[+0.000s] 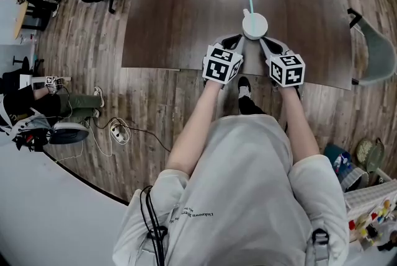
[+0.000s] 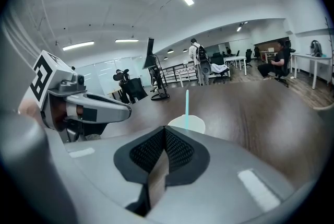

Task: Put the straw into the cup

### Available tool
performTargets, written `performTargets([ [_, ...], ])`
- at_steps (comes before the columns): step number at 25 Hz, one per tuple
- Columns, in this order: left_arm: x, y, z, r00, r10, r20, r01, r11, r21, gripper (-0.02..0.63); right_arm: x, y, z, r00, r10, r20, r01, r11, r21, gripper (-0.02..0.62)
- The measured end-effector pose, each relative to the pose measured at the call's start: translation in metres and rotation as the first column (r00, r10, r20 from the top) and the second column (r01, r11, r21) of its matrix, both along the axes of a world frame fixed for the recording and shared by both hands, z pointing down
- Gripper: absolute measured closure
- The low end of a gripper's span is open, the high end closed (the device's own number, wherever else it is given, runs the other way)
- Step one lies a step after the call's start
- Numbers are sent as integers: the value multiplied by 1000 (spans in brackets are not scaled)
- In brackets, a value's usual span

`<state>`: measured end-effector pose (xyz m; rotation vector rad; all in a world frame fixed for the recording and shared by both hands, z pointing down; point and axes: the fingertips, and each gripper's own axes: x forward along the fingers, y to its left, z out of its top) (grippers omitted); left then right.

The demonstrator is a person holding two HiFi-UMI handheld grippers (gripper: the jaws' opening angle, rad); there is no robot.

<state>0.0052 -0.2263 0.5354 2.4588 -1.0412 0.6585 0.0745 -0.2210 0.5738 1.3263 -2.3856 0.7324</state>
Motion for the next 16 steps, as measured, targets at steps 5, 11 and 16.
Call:
performTargets([
  [5, 0, 1, 1, 1000, -4, -1, 4, 1000, -1, 605, 3, 5, 1, 1000, -7, -8, 7, 1000, -8, 572],
  [11, -2, -1, 6, 1000, -8, -1, 8, 1000, -9, 604, 8, 4, 5, 1000, -6, -12, 5, 1000, -16, 572],
  [16, -7, 2, 11, 1000, -18, 0, 18, 1000, -15, 606, 4, 12, 10, 999, -42, -10, 41, 999, -31, 573],
])
